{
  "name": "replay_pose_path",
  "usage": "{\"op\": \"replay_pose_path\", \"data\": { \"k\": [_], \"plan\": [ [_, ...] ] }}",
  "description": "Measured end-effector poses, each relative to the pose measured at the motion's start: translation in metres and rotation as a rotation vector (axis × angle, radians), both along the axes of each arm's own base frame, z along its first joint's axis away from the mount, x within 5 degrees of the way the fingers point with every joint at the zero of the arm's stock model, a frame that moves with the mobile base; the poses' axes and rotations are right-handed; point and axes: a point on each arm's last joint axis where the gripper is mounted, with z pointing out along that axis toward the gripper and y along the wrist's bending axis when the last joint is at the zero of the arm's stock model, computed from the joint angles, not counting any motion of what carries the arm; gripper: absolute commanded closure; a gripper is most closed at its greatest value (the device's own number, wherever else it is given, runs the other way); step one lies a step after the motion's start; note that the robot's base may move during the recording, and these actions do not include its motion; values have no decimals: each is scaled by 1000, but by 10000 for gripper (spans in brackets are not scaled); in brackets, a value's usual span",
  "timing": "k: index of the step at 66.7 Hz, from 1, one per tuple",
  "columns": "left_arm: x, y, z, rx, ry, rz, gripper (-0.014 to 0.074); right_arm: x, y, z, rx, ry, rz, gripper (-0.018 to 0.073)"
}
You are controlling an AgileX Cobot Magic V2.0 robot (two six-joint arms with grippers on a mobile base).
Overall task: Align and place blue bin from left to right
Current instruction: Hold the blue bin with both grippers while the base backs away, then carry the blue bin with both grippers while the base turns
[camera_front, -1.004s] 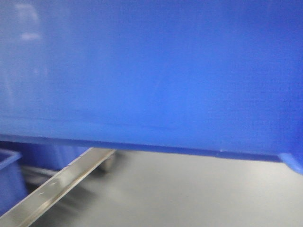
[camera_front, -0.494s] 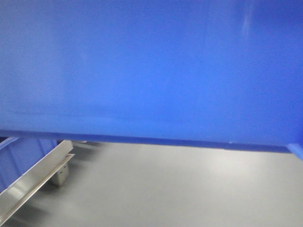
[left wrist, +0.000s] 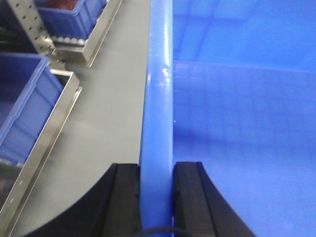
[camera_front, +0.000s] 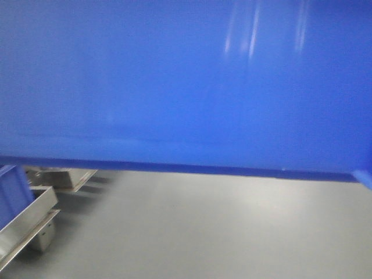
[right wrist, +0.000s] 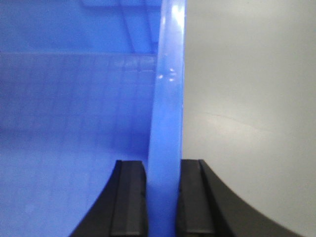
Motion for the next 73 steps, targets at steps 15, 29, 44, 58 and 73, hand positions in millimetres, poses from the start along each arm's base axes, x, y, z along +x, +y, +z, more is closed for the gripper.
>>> {"op": "replay_pose_path", "data": {
  "k": [15,29,44,58,73],
  "plan": [
    [0,0,0,0,0,0,707,0,0,0,-2,-4,2,637],
    [0,0,0,0,0,0,707,0,0,0,-3,-5,1,637],
    [0,0,0,3,-3,1,707,1,1,2,5,-23,8,637],
    [0,0,0,2,-4,3,707,2,1,2,4,-33,8,637],
    [0,0,0,2,-4,3,707,4,0,7,-5,-86,9,637]
  ]
}}
